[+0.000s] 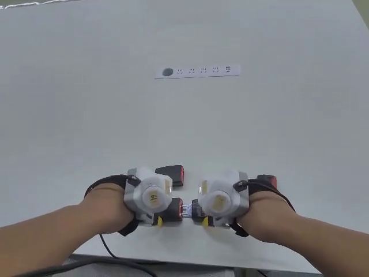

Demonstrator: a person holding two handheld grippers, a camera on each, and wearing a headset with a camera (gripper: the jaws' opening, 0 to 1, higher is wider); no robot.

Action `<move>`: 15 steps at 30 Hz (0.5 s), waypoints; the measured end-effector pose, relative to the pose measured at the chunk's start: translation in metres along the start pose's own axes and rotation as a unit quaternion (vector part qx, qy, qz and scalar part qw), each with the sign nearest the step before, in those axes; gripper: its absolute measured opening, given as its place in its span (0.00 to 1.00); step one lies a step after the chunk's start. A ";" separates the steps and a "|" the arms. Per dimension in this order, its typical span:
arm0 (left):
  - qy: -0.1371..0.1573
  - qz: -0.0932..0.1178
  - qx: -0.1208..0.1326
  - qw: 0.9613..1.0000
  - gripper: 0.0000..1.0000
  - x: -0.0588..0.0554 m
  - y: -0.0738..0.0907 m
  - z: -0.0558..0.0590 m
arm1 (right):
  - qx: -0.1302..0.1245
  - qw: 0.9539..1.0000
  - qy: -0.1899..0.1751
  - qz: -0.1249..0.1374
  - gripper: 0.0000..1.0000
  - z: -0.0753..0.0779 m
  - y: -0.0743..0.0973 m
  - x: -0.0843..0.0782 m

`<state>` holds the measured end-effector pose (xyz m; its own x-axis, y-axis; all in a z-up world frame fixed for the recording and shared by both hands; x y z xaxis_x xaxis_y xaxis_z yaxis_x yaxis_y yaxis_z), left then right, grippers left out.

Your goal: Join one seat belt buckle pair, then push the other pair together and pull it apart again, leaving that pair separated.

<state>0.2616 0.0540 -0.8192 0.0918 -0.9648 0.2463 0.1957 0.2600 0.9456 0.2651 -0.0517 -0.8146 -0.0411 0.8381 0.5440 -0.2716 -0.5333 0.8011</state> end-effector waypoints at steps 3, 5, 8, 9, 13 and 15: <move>0.000 -0.003 0.001 1.000 0.32 0.000 0.000 0.000 | 0.003 1.000 0.002 -0.001 0.30 0.001 0.000 0.001; 0.001 -0.004 0.000 1.000 0.32 0.000 0.000 0.000 | 0.003 1.000 0.003 -0.001 0.30 0.001 0.000 0.001; 0.000 -0.011 0.000 1.000 0.32 0.001 0.000 0.000 | 0.000 1.000 0.003 -0.003 0.30 0.001 0.001 0.002; 0.000 -0.013 0.000 1.000 0.32 0.001 0.000 0.000 | -0.001 1.000 -0.001 -0.004 0.30 0.001 0.001 0.002; 0.002 -0.014 0.001 1.000 0.31 0.001 0.000 0.001 | -0.003 1.000 0.001 -0.004 0.30 0.001 0.001 0.002; 0.001 -0.014 0.002 1.000 0.31 0.001 0.000 0.001 | -0.003 1.000 0.000 -0.005 0.30 0.000 0.001 0.003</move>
Point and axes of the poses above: the centre of the closed fingertips' face, and the gripper's own axes: y roughly backward along the fingers, z roughly to its right, x roughly out of its top, the point moved 3 cm from there along y, roughly backward along the fingers, and after that the axes turned 13 degrees about -x, right-handed, at the moved point
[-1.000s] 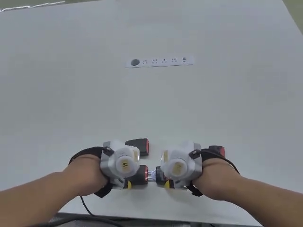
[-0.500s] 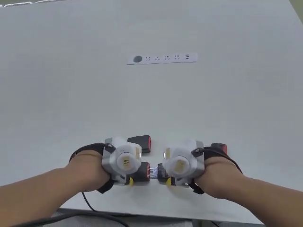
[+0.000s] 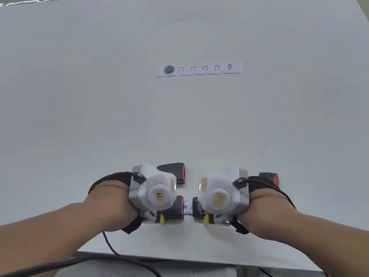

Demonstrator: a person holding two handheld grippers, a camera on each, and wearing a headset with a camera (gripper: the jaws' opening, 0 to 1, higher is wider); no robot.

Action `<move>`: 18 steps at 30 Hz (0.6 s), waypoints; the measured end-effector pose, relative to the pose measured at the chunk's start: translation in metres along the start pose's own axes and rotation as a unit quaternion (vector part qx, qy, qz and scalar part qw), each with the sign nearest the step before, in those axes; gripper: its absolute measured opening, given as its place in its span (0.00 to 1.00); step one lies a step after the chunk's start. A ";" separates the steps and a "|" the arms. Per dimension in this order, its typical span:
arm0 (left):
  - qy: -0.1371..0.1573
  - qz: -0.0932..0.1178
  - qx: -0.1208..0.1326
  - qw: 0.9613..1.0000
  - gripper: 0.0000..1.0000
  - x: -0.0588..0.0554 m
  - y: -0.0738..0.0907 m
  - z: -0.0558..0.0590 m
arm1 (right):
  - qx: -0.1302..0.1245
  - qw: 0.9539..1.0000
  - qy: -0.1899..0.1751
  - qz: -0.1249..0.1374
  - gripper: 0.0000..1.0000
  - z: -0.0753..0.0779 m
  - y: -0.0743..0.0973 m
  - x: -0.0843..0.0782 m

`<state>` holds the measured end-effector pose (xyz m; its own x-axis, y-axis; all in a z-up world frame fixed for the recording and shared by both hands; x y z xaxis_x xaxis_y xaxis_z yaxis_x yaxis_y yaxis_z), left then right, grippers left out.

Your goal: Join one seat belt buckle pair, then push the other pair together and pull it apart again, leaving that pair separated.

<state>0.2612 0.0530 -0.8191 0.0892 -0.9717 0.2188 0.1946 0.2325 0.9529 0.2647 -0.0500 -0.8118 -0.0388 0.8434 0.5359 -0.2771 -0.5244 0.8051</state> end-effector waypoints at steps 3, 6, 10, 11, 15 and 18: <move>-0.001 0.000 0.000 1.000 0.31 0.000 0.000 0.000 | 0.000 1.000 0.000 0.000 0.30 0.000 -0.001 0.001; -0.001 0.000 0.000 1.000 0.32 0.000 0.000 0.000 | 0.000 1.000 -0.003 0.001 0.30 0.000 -0.001 0.001; 0.001 -0.001 0.000 1.000 0.31 0.000 0.000 0.001 | 0.000 1.000 0.000 0.007 0.30 0.000 -0.003 0.005; 0.000 -0.002 0.000 1.000 0.31 0.000 0.000 0.001 | 0.001 1.000 -0.001 0.007 0.30 -0.002 -0.003 0.006; 0.000 -0.005 0.000 1.000 0.31 0.000 0.000 0.000 | 0.003 1.000 0.001 0.008 0.30 -0.001 -0.008 0.011; 0.001 -0.004 0.000 1.000 0.31 0.000 0.000 0.000 | 0.004 1.000 0.001 0.010 0.30 -0.001 -0.009 0.012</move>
Point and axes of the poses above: the centre of the closed fingertips' face, and the gripper's own axes: y roughly backward along the fingers, z roughly to its right, x roughly out of its top, the point moved 3 cm from there along y, roughly backward along the fingers, and after that the axes turned 13 degrees about -x, right-handed, at the moved point
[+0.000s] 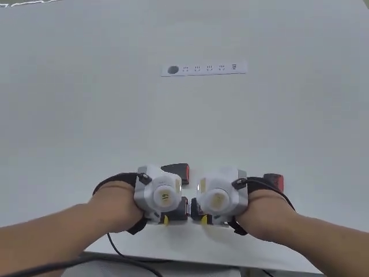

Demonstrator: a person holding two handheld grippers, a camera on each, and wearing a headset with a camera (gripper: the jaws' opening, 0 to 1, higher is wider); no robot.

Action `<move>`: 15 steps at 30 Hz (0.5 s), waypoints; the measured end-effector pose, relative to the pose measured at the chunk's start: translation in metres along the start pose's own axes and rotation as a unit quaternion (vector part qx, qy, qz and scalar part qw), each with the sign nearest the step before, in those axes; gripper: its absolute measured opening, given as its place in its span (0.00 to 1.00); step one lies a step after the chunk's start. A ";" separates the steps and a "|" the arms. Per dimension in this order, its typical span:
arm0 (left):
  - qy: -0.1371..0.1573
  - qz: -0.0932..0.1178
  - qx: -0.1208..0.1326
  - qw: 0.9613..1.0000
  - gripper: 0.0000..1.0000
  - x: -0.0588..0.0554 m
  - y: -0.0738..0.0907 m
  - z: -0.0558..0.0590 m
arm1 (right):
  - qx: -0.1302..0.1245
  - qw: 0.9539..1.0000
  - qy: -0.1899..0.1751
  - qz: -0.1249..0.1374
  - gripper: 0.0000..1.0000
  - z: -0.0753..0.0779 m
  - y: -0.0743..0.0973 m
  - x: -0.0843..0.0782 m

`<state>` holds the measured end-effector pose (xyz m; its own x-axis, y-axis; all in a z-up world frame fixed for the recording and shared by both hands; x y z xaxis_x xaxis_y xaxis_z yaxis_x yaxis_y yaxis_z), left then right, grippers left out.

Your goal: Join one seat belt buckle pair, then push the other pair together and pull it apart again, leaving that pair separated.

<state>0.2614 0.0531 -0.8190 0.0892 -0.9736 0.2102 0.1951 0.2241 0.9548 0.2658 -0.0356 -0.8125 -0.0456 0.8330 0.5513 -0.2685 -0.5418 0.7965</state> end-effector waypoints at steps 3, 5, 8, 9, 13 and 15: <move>-0.001 -0.001 0.000 1.000 0.31 0.000 0.000 0.000 | -0.003 1.000 -0.003 -0.003 0.30 -0.002 -0.001 0.002; -0.003 -0.001 0.000 1.000 0.31 0.000 0.000 0.000 | -0.005 1.000 -0.005 -0.004 0.30 -0.002 -0.001 0.002; -0.004 -0.002 0.000 1.000 0.31 0.000 0.000 0.000 | -0.002 1.000 -0.008 -0.006 0.30 -0.002 -0.002 0.003; -0.004 -0.002 0.000 1.000 0.31 0.000 0.000 0.000 | -0.002 1.000 -0.008 -0.007 0.30 -0.002 -0.002 0.003; -0.009 -0.002 -0.001 1.000 0.31 0.001 0.001 0.001 | -0.002 1.000 -0.002 -0.010 0.30 -0.002 -0.004 0.003; -0.010 0.000 -0.001 1.000 0.31 0.000 0.001 0.000 | -0.004 1.000 -0.001 -0.009 0.30 -0.003 -0.003 0.003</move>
Point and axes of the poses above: the centre of the closed fingertips' face, and the gripper's own axes: y roughly backward along the fingers, z roughly to its right, x roughly out of its top, the point moved 3 cm from there along y, roughly backward along the fingers, and after that the axes turned 13 degrees about -x, right-handed, at the moved point
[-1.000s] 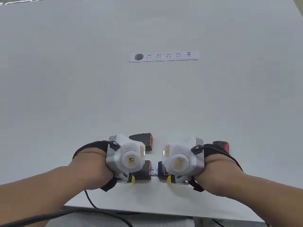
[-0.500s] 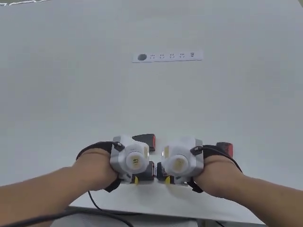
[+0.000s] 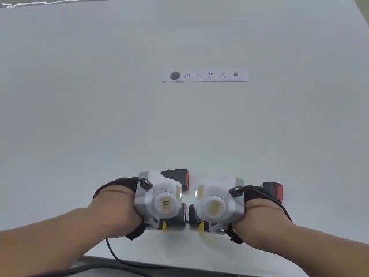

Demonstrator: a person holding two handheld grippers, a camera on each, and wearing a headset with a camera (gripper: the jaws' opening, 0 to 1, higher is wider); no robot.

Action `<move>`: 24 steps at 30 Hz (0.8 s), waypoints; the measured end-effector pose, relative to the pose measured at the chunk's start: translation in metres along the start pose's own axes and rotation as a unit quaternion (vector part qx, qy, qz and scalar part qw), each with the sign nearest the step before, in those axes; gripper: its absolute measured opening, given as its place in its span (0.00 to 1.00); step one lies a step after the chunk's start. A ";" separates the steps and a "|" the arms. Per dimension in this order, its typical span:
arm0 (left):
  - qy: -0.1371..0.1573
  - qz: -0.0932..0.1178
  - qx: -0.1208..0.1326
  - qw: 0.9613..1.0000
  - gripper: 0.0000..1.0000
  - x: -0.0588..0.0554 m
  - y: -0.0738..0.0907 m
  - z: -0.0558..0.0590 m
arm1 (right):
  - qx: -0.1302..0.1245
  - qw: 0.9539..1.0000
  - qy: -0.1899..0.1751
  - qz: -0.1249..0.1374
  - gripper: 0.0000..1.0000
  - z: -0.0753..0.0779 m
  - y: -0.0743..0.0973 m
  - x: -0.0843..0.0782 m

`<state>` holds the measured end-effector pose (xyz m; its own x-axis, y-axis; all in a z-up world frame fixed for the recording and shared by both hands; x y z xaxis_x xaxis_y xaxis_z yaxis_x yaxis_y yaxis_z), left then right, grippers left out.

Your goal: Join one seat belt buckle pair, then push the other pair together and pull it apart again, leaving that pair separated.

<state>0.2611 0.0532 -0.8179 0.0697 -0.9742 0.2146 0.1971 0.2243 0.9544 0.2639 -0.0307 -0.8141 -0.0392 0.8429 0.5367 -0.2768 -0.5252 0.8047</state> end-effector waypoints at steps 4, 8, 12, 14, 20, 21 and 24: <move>-0.004 0.002 -0.002 1.000 0.32 -0.001 0.000 -0.001 | -0.001 1.000 -0.003 0.002 0.30 -0.001 0.001 -0.002; -0.006 0.007 -0.005 1.000 0.32 -0.002 0.001 -0.003 | 0.000 1.000 -0.005 0.008 0.30 -0.001 0.003 -0.007; -0.006 0.011 -0.004 1.000 0.32 -0.002 0.000 -0.002 | 0.003 1.000 -0.014 0.010 0.30 0.000 0.004 -0.008; -0.004 0.014 -0.006 1.000 0.32 -0.003 0.000 -0.003 | 0.004 1.000 -0.015 0.011 0.30 0.000 0.004 -0.007; -0.002 0.013 -0.006 1.000 0.32 -0.003 0.000 -0.003 | 0.006 1.000 -0.015 0.013 0.30 0.001 0.005 -0.008; -0.002 0.013 -0.006 1.000 0.32 -0.003 -0.001 -0.003 | 0.007 1.000 -0.015 0.014 0.30 0.000 0.005 -0.008; -0.001 0.012 -0.006 1.000 0.32 -0.004 0.000 -0.003 | 0.008 1.000 -0.013 0.014 0.31 0.001 0.005 -0.008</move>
<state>0.2638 0.0567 -0.8195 0.0718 -0.9685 0.2383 0.2071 0.2482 0.9463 0.2636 -0.0400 -0.8144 -0.0213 0.8246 0.5652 -0.2616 -0.5503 0.7930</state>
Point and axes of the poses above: the centre of the closed fingertips' face, and the gripper's own axes: y roughly backward along the fingers, z roughly to its right, x roughly out of its top, the point moved 3 cm from there along y, roughly backward along the fingers, and after that the axes turned 13 degrees about -x, right-handed, at the moved point
